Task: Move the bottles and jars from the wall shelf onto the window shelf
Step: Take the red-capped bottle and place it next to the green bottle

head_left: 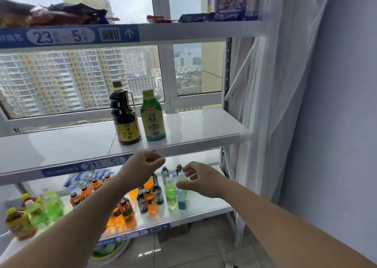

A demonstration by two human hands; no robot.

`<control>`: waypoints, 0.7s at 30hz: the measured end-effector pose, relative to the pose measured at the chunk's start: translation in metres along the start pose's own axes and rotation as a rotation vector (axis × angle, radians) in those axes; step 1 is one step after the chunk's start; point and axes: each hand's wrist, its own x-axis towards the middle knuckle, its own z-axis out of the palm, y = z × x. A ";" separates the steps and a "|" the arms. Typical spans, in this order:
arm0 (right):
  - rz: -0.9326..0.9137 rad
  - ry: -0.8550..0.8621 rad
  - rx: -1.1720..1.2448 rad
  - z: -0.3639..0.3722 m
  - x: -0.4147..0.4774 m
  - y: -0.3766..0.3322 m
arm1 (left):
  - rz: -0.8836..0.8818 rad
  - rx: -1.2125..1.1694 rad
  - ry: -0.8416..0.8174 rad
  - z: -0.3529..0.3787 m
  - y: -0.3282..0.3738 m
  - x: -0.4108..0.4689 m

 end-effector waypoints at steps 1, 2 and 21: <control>0.003 0.005 0.012 0.002 -0.013 -0.004 | 0.011 -0.007 0.013 -0.001 0.000 -0.010; 0.008 0.018 0.018 0.004 -0.026 -0.008 | 0.022 -0.013 0.027 -0.002 0.000 -0.020; 0.184 0.238 0.136 0.055 -0.312 -0.054 | 0.220 -0.067 -0.169 0.015 0.048 -0.242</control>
